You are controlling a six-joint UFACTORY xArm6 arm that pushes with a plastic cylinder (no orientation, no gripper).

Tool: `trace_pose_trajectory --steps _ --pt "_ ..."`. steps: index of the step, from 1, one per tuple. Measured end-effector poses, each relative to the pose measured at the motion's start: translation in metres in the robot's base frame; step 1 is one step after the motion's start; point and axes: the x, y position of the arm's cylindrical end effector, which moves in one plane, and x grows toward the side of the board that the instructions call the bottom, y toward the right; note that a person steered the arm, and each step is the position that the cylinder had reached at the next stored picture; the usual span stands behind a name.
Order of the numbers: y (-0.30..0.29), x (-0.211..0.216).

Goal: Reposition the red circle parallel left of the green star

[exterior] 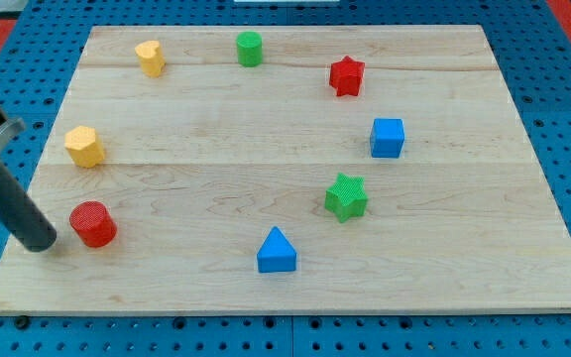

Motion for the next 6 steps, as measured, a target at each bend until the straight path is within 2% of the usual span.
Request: trace_pose_trajectory --steps 1,3,4,5,6 --pt "0.011 -0.006" --pt "0.07 -0.012" --pt "0.077 -0.012" --pt "0.058 0.021" --pt "0.101 0.074"
